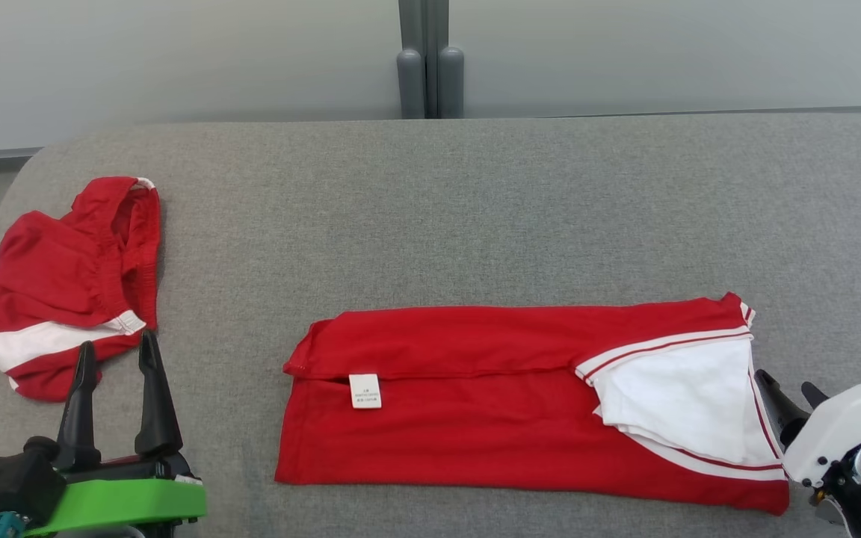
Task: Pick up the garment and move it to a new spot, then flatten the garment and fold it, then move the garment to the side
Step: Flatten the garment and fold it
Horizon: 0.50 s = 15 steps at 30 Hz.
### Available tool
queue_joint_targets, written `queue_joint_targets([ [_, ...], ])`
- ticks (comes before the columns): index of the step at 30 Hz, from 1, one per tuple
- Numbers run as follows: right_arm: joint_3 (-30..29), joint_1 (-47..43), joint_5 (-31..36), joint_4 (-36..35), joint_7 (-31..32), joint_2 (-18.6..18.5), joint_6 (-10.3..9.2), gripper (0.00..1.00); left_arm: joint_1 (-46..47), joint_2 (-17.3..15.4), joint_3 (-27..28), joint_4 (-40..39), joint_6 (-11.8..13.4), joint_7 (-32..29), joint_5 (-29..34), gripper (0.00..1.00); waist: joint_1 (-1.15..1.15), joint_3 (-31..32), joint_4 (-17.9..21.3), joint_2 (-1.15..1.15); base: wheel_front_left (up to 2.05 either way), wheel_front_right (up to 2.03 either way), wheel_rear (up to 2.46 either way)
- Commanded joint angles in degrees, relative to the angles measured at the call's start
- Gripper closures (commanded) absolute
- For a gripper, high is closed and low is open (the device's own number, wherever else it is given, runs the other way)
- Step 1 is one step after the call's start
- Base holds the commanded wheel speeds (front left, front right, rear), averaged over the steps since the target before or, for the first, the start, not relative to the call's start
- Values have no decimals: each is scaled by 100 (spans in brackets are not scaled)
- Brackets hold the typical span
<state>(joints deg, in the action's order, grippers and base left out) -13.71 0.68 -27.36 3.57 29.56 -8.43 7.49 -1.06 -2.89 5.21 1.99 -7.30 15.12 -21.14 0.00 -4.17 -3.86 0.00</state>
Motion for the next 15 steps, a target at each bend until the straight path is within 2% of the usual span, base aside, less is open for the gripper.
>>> queue_joint_targets([
  [1, -1, 140, 53, 146, -29, 28, -1, 0, -112, -5, -18, 10, -19, 1, 64, 0, 0, 4, -16, 0, 0, 0, 0],
  [15, -63, 873, 388, 1692, 67, 30, -1, 0, -9, -7, -286, 544, -19, 2, 440, 0, 0, -176, -211, 0, 0, 0, 0],
])
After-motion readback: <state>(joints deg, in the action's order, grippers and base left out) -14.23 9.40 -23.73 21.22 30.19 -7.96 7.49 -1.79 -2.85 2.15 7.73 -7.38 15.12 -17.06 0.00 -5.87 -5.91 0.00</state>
